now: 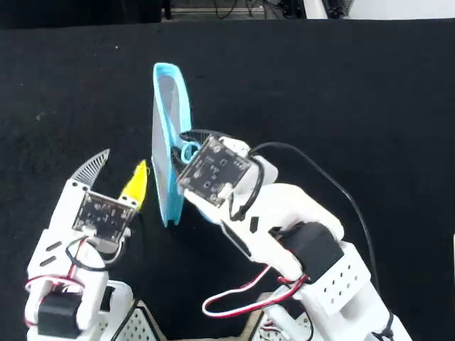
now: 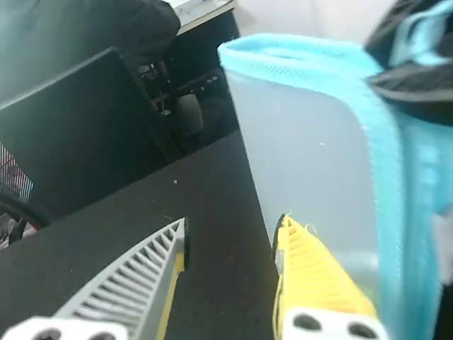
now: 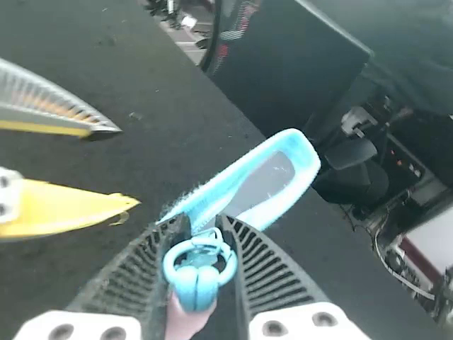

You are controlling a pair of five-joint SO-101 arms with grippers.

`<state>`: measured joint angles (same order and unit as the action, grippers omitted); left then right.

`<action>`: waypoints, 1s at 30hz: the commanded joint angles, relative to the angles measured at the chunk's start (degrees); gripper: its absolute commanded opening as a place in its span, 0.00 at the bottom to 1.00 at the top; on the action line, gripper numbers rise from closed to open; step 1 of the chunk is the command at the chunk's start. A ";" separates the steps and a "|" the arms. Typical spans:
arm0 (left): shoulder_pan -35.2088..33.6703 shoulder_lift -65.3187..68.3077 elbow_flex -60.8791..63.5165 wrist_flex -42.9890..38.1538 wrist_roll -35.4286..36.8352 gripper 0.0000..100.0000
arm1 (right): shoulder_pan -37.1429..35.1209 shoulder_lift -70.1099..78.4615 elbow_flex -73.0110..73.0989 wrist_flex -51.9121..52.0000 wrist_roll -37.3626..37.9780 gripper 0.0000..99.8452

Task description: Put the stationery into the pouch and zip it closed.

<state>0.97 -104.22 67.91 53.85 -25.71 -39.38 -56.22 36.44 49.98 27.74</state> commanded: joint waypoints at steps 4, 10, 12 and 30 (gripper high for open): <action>-0.57 -0.09 -1.80 -0.53 -0.53 0.21 | -2.99 -0.66 -1.98 0.35 1.67 0.01; 0.04 -0.09 -13.32 13.54 -0.70 0.21 | -2.99 -0.13 -3.56 -3.34 1.93 0.01; 0.84 -0.09 -16.75 18.37 -0.79 0.21 | -2.81 0.22 -5.67 -1.58 2.02 0.01; 16.66 -0.09 -6.55 12.40 3.43 0.29 | -2.73 6.29 -17.27 7.91 2.02 0.01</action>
<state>16.09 -104.31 61.14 70.73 -26.33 -41.76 -50.15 23.69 58.07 29.23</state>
